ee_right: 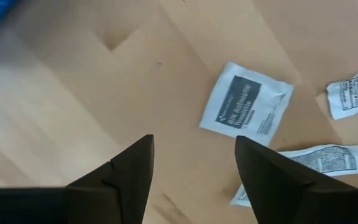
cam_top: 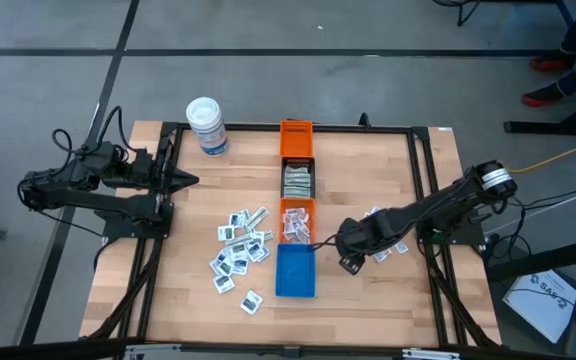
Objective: Pick & Place First Aid Supplies
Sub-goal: Put the gray towelette pack into the blue bin
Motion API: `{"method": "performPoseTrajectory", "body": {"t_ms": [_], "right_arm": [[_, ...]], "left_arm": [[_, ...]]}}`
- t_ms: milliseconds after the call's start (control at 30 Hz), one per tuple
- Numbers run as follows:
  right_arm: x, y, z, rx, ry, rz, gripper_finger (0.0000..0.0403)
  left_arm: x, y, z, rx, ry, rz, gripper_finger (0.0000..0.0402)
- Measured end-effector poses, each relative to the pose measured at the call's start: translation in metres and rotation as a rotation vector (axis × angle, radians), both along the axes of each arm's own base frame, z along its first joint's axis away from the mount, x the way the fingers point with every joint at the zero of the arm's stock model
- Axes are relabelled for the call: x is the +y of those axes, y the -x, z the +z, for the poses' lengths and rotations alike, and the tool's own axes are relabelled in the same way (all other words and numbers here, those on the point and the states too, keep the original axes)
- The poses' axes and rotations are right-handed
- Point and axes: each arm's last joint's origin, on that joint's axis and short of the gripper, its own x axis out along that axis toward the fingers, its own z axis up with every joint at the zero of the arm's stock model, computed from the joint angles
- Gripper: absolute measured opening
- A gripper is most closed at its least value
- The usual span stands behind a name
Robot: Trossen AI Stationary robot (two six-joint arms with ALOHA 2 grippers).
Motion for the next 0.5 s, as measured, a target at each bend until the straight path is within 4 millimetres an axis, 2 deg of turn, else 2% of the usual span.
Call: {"method": "performPoseTrajectory", "body": {"t_ms": [500], "right_arm": [[0.000,-0.009,-0.037,0.135,0.098,0.019,0.0224]], "left_arm": [[0.000,0.000,0.000,0.000,0.000,0.000,0.0011]]}}
